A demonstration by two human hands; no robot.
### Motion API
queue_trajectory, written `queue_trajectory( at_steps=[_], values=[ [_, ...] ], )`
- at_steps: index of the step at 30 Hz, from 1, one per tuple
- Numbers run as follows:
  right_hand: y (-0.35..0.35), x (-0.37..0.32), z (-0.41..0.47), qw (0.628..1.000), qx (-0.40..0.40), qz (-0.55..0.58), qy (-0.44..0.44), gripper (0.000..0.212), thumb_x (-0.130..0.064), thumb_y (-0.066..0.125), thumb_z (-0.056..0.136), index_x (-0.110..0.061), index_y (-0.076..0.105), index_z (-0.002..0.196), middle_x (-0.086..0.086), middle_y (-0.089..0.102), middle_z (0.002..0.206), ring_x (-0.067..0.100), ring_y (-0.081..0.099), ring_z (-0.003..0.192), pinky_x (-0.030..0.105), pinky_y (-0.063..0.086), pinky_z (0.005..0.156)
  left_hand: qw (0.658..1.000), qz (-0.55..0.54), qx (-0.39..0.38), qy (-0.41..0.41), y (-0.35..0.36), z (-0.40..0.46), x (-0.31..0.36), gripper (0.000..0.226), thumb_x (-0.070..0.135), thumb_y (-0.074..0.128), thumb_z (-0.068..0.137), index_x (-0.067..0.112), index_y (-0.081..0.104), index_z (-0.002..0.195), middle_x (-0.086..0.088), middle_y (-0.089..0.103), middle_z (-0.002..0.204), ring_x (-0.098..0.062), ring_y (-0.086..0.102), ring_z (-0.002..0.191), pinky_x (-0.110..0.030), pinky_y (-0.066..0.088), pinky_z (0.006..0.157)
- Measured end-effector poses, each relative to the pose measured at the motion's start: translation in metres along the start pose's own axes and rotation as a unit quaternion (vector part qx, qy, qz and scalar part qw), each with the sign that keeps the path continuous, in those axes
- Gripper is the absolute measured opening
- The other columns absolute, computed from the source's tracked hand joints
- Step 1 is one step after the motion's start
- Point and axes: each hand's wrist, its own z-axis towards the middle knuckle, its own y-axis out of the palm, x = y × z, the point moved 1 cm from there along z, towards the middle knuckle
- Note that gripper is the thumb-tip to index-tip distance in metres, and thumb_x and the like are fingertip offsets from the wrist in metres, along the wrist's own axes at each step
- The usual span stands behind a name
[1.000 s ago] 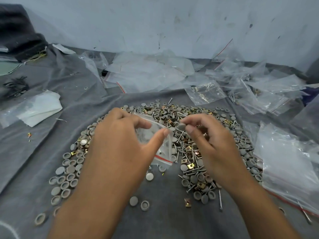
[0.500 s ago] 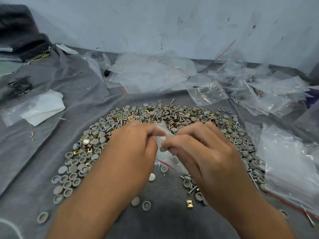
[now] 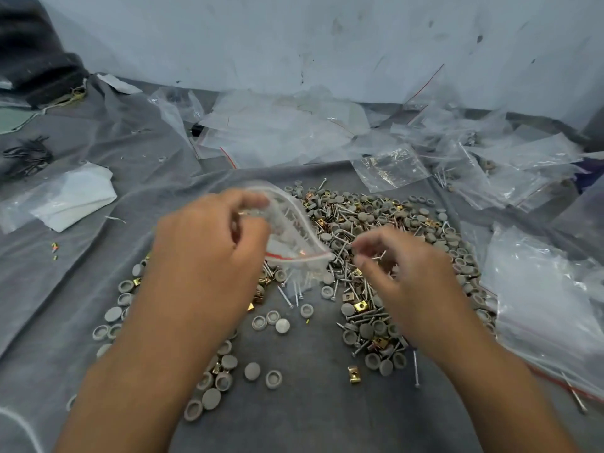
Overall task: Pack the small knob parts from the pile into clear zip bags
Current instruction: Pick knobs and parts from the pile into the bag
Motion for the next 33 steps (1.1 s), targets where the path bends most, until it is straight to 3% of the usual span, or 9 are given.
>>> queue_trajectory(
  at_steps=[2, 5, 7, 10, 17, 20, 23, 28, 33],
  values=[
    [0.013, 0.008, -0.001, 0.992, -0.09, -0.083, 0.041, 0.017, -0.035, 0.064, 0.098, -0.042, 0.063, 0.113, -0.027, 0.06, 0.102, -0.004, 0.058, 0.094, 0.023, 0.051, 0.082, 0.999, -0.023, 0.031, -0.01, -0.009, 0.001, -0.001, 0.034, 0.033, 0.042, 0.081, 0.037, 0.07, 0.1, 0.016, 0.059, 0.06, 0.001, 0.054, 0.056, -0.014, 0.033, 0.054],
    [0.032, 0.007, -0.001, 0.973, -0.157, -0.166, 0.02, 0.035, -0.044, 0.061, 0.098, -0.042, 0.057, 0.133, -0.02, 0.054, 0.125, 0.007, 0.046, 0.121, 0.032, 0.042, 0.101, 0.999, -0.02, 0.037, -0.015, -0.016, 0.001, -0.002, 0.039, 0.034, 0.043, 0.078, 0.037, 0.07, 0.107, 0.028, 0.057, 0.065, 0.004, 0.051, 0.057, -0.026, 0.034, 0.056],
    [0.038, 0.005, 0.001, 0.97, -0.152, -0.191, 0.003, 0.043, -0.046, 0.061, 0.098, -0.041, 0.052, 0.14, -0.016, 0.05, 0.129, 0.009, 0.041, 0.125, 0.03, 0.039, 0.1, 1.0, 0.001, 0.015, -0.013, -0.015, 0.0, -0.004, 0.045, 0.036, 0.044, 0.076, 0.035, 0.07, 0.113, 0.031, 0.058, 0.072, 0.008, 0.053, 0.063, -0.02, 0.033, 0.059],
    [0.043, 0.005, 0.001, 0.968, -0.141, -0.206, -0.002, 0.042, -0.045, 0.059, 0.098, -0.039, 0.052, 0.139, -0.014, 0.051, 0.126, 0.011, 0.042, 0.122, 0.029, 0.039, 0.096, 1.0, 0.015, -0.023, -0.011, -0.007, -0.002, -0.007, 0.048, 0.038, 0.046, 0.074, 0.033, 0.07, 0.116, 0.008, 0.056, 0.061, 0.009, 0.053, 0.065, -0.011, 0.032, 0.057],
    [0.043, 0.002, 0.0, 0.972, -0.117, -0.2, -0.023, 0.007, -0.037, 0.053, 0.099, -0.033, 0.052, 0.105, -0.015, 0.05, 0.104, 0.011, 0.042, 0.103, 0.027, 0.036, 0.075, 0.998, 0.026, -0.048, -0.015, 0.017, -0.004, -0.014, 0.052, 0.043, 0.043, 0.074, 0.037, 0.068, 0.119, 0.013, 0.049, 0.058, 0.005, 0.05, 0.061, -0.014, 0.03, 0.057],
    [0.046, 0.002, 0.0, 0.973, -0.112, -0.2, -0.034, 0.007, -0.035, 0.052, 0.098, -0.034, 0.051, 0.105, -0.016, 0.053, 0.102, 0.012, 0.044, 0.101, 0.028, 0.036, 0.07, 0.998, 0.015, -0.053, -0.021, 0.021, -0.005, -0.016, 0.05, 0.043, 0.044, 0.075, 0.038, 0.067, 0.12, 0.013, 0.051, 0.056, 0.001, 0.051, 0.06, -0.026, 0.036, 0.057],
    [0.048, 0.008, 0.0, 0.977, -0.11, -0.177, -0.032, 0.016, -0.034, 0.052, 0.1, -0.033, 0.057, 0.115, -0.017, 0.055, 0.104, 0.008, 0.047, 0.102, 0.025, 0.042, 0.076, 0.998, 0.006, -0.06, -0.019, 0.024, -0.006, -0.018, 0.052, 0.043, 0.045, 0.076, 0.036, 0.066, 0.122, 0.014, 0.047, 0.059, 0.0, 0.049, 0.061, -0.02, 0.033, 0.056],
    [0.024, -0.008, 0.007, 0.995, 0.06, 0.061, -0.059, 0.01, -0.031, 0.062, 0.1, -0.031, 0.068, 0.107, -0.021, 0.061, 0.1, -0.001, 0.058, 0.093, 0.008, 0.039, 0.075, 0.997, 0.017, -0.073, -0.014, 0.028, -0.007, -0.017, 0.056, 0.044, 0.042, 0.076, 0.038, 0.063, 0.127, 0.015, 0.049, 0.071, -0.001, 0.05, 0.07, -0.026, 0.036, 0.061],
    [0.017, -0.038, 0.0, 0.967, 0.109, 0.062, -0.22, 0.016, -0.031, 0.067, 0.098, -0.022, 0.073, 0.109, -0.013, 0.066, 0.102, 0.008, 0.06, 0.097, 0.017, 0.044, 0.082, 0.994, 0.047, -0.103, 0.005, 0.032, -0.007, -0.015, 0.062, 0.046, 0.034, 0.08, 0.036, 0.057, 0.136, 0.009, 0.05, 0.087, -0.012, 0.05, 0.085, -0.033, 0.041, 0.076]
  ],
)
